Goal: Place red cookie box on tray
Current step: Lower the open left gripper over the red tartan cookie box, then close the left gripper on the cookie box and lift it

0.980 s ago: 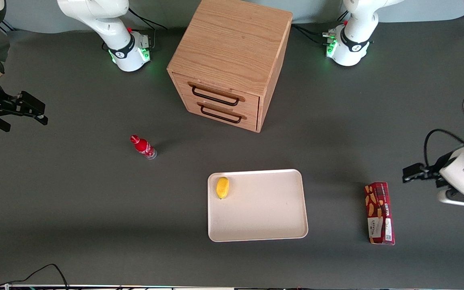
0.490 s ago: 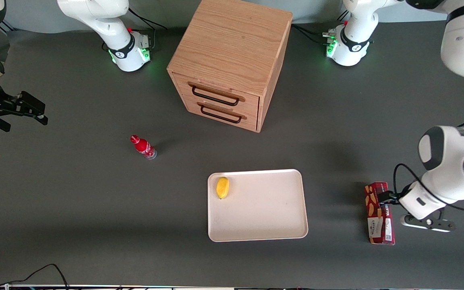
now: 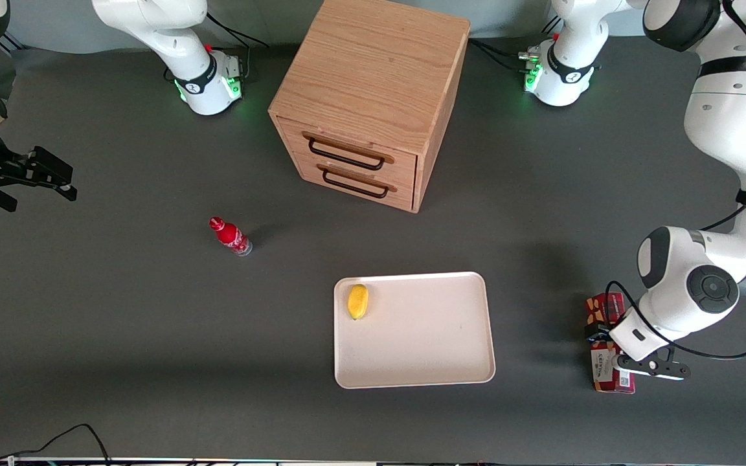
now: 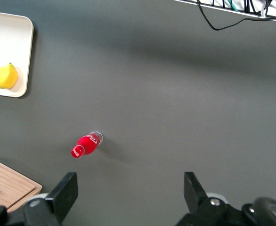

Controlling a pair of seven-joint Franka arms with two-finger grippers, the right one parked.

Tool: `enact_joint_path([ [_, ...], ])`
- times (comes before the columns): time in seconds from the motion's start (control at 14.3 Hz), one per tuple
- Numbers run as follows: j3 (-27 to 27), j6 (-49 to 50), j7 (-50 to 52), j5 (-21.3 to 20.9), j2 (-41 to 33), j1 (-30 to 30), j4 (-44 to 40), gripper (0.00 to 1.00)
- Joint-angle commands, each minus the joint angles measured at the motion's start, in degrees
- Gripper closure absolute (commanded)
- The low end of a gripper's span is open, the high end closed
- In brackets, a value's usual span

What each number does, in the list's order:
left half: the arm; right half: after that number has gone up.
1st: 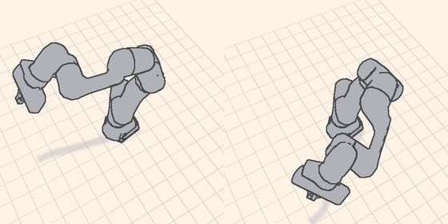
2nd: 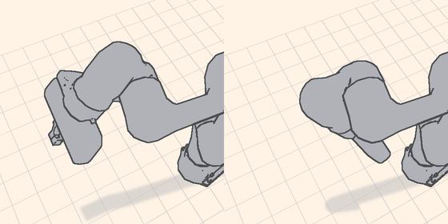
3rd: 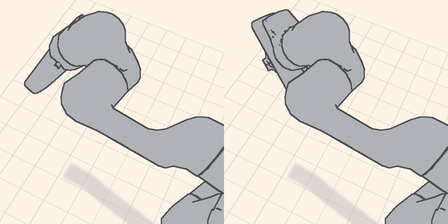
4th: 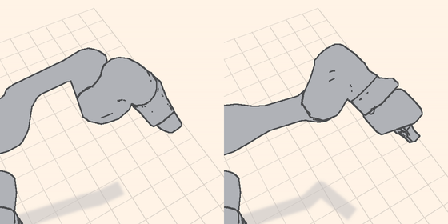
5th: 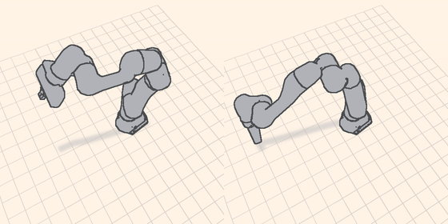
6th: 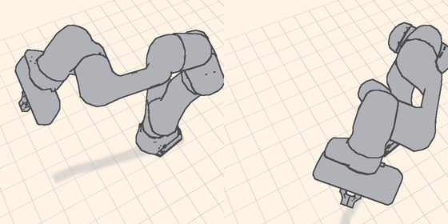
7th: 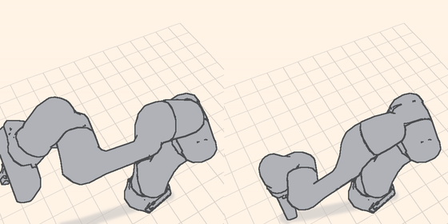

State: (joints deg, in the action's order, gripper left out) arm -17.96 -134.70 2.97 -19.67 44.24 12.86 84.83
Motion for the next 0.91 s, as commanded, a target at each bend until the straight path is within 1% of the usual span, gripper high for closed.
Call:
enact_joint_path([
  [0.0,0.4,0.0,1.3,-1.2,1.5,-0.6,-1.7,1.0],
  [0.28,0.3,0.2,1.2,-0.8,0.9,-0.6,-2.9,1.0],
  [0.42,0.0,3.6,1.2,-0.6,-0.4,-0.5,-5.6,1.0],
  [0.56,-0.7,13.1,1.3,0.0,-2.0,-0.9,-10.5,1.0],
  [0.7,-4.2,25.8,2.1,2.3,-4.5,-0.9,-16.3,1.0],
  [0.84,-7.1,36.2,7.0,2.6,-7.5,-2.7,-20.6,1.0],
])
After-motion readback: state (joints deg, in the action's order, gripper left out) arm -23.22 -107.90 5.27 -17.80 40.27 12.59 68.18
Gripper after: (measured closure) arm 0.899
